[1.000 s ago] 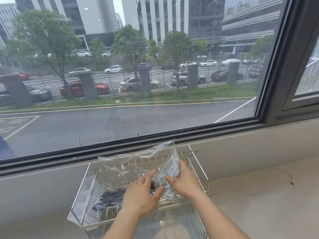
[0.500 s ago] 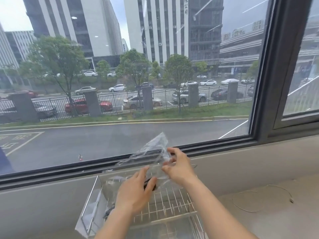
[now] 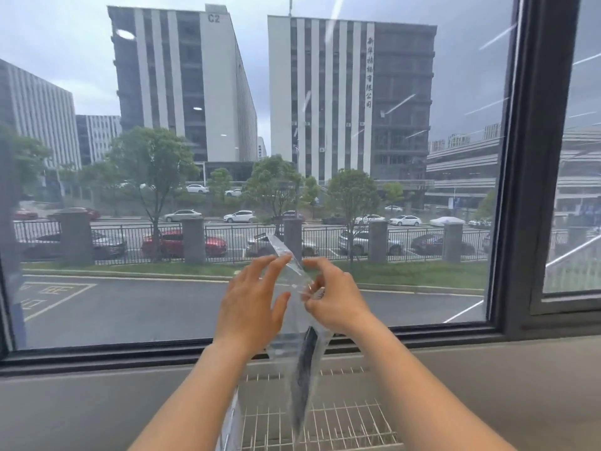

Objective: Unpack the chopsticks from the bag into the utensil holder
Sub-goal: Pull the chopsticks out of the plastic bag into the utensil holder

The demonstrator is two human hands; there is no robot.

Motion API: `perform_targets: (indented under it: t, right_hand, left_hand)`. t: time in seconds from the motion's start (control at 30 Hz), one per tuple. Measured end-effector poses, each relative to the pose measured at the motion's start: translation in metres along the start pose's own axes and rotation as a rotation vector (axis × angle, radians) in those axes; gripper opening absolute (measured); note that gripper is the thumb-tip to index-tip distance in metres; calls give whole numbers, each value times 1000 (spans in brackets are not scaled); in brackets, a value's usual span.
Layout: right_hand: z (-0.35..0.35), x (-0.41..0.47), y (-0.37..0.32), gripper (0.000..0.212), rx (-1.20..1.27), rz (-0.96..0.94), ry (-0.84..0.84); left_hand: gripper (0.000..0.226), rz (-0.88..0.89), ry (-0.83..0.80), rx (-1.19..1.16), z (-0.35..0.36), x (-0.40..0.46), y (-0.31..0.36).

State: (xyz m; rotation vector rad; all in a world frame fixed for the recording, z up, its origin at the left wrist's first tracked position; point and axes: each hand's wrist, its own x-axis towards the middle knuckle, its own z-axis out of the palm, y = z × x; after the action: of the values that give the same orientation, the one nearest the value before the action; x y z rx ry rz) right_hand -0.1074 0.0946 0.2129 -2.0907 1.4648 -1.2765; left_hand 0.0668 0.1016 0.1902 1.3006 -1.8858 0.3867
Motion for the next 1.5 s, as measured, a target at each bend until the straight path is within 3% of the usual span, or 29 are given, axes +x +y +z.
perform_targets:
  t: [0.1,0.3,0.47,0.7,0.9,0.93,1.07,1.13,1.27,1.4,1.5]
  right_hand:
    - [-5,-5,-35,76,-61,-50,-59]
    - [-12,-24,-82,101,-82,-60,-210]
    - [-6,-46,-87,104,-99,-57,-243]
    - [1,-74,-61,89,-162,50,-166]
    - [8,-97,-19,103,337,328,-98]
    - [12,-100,-13,98,388,364,-103]
    - [23,-103,5,36,402,376,-88]
    - [21,-102,7,16,403,381,-59]
    - [13,-95,9,8,418,372,-36]
    - [9,-90,11,8,414,362,-51]
    - [9,-89,13,8,424,361,-63]
  left_hand:
    - [64,112,18,88,-36,4,-5]
    - [39,334,-43,141,-80,-10,-8]
    - [29,410,-58,118,-93,-32,-9]
    - [13,341,-96,105,-99,-51,-17]
    - [15,169,-95,86,-98,-41,-20]
    - [15,147,-94,73,-97,-40,-20]
    - [19,110,-99,48,-89,-32,-14]
    - [20,97,-99,32,-84,-31,-10]
    - [22,20,-95,10,-77,-30,-7]
    - [39,104,-83,81,-69,-28,0]
    - [26,118,-101,123,-62,-24,6]
